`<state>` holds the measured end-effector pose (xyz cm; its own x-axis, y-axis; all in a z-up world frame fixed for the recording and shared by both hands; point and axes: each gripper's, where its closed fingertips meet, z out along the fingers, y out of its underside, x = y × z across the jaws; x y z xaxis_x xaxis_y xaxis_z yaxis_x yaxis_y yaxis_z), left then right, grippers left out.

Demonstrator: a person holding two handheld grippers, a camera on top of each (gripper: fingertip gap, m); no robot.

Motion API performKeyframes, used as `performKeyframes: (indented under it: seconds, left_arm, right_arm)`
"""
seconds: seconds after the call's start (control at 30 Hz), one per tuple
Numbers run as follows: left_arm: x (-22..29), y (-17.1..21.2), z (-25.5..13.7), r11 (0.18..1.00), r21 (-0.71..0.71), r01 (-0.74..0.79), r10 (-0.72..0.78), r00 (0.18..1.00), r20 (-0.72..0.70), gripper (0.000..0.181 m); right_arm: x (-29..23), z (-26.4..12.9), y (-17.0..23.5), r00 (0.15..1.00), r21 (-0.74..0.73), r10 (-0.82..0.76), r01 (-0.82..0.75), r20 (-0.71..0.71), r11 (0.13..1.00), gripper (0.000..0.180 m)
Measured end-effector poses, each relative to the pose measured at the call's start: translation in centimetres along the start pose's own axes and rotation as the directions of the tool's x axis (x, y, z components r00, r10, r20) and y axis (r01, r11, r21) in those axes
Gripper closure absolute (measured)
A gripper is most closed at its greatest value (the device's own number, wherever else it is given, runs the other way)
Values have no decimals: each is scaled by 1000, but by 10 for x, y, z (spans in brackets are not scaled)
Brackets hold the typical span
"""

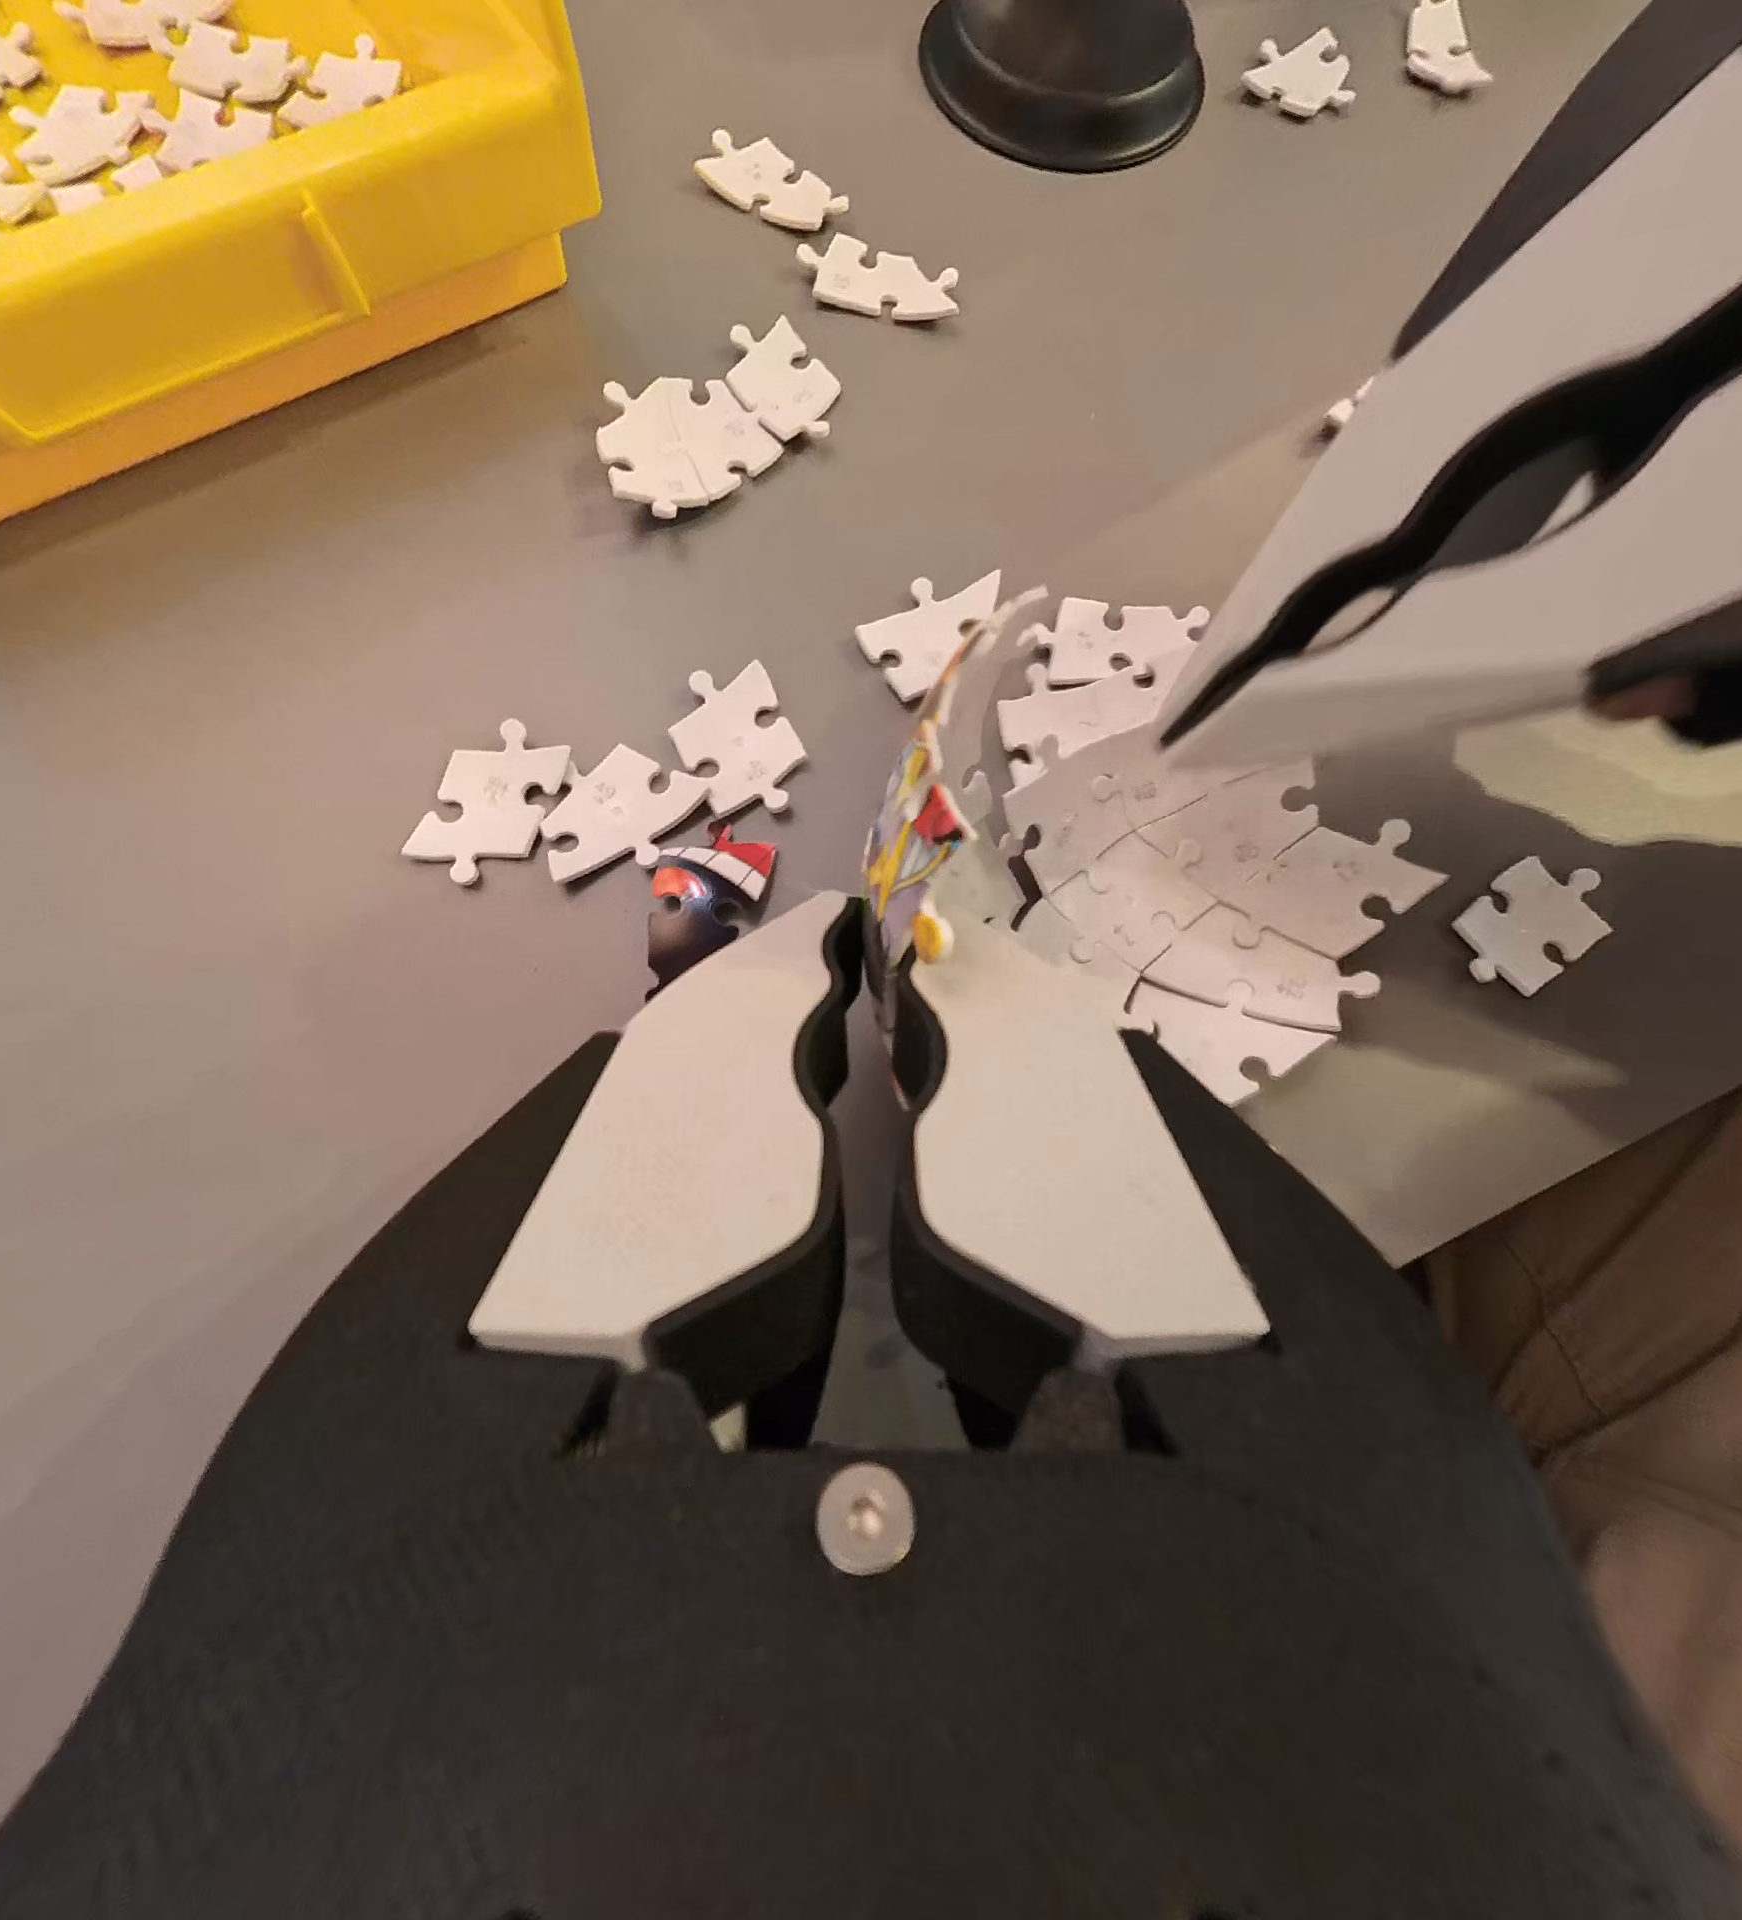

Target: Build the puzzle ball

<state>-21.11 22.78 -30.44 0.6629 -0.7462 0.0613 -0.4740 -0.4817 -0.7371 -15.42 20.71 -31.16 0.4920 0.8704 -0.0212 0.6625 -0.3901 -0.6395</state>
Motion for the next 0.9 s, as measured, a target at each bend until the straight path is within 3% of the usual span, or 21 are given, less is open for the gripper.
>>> performKeyframes:
  seconds: [0.17,0.23,0.4,0.63,0.9]
  left_arm:
    - [2,2,0,1000,-2,2,-2,1000,-18,178]
    - [3,0,-2,1000,15,4,-4,999,-36,178]
    - [7,-3,-4,998,60,-11,16,997,-77,178]
    - [10,-4,-4,995,96,-13,24,993,-113,178]
    - [16,-5,-4,993,112,-44,60,988,-145,178]
  right_arm:
    - [-5,5,-7,1000,32,-1,1,5,999,180]
    - [5,-1,-9,999,59,31,-31,-9,998,175]
    - [7,0,-7,985,67,109,-119,134,991,151]
    - [-8,23,4,963,-37,54,-45,264,998,157]
    - [-14,24,7,934,-24,71,-67,351,997,164]
